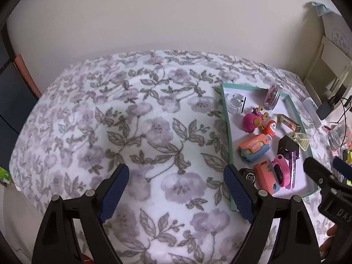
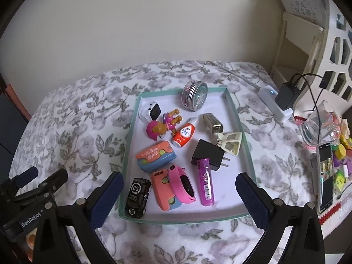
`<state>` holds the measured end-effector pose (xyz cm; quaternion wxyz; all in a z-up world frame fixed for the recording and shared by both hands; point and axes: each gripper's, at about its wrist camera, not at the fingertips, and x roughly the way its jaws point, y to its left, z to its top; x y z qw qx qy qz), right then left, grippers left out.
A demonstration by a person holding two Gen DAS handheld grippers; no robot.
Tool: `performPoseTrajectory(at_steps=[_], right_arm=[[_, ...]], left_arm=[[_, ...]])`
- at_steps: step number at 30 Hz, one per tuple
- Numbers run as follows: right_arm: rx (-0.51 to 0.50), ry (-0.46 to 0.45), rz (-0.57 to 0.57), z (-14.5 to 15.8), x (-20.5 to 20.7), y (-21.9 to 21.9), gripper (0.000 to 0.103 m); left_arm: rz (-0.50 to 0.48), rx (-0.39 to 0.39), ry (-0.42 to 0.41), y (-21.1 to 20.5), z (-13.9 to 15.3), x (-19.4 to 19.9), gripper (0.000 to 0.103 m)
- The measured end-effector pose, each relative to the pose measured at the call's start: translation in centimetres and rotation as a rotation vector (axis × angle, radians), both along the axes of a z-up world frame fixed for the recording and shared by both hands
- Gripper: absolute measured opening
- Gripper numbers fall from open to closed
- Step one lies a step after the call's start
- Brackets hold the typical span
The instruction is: Organize rigid objects
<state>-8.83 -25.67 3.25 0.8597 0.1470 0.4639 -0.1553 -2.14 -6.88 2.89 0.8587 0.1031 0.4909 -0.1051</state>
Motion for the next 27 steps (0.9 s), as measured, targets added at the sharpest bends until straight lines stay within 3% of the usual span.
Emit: performPoseTrajectory(at_steps=[10, 27], right_arm=[[-0.016, -0.052, 0.006, 1.7, -1.2, 0.3, 0.103], [-0.029, -0.042, 0.039, 1.5, -0.9, 0.8, 0.103]], left_arm=[[0.013, -0.037, -0.034, 0.4, 1.3, -0.7, 0.088], [0.013, -0.045, -0.056, 0.5, 1.8, -0.9, 0.088]])
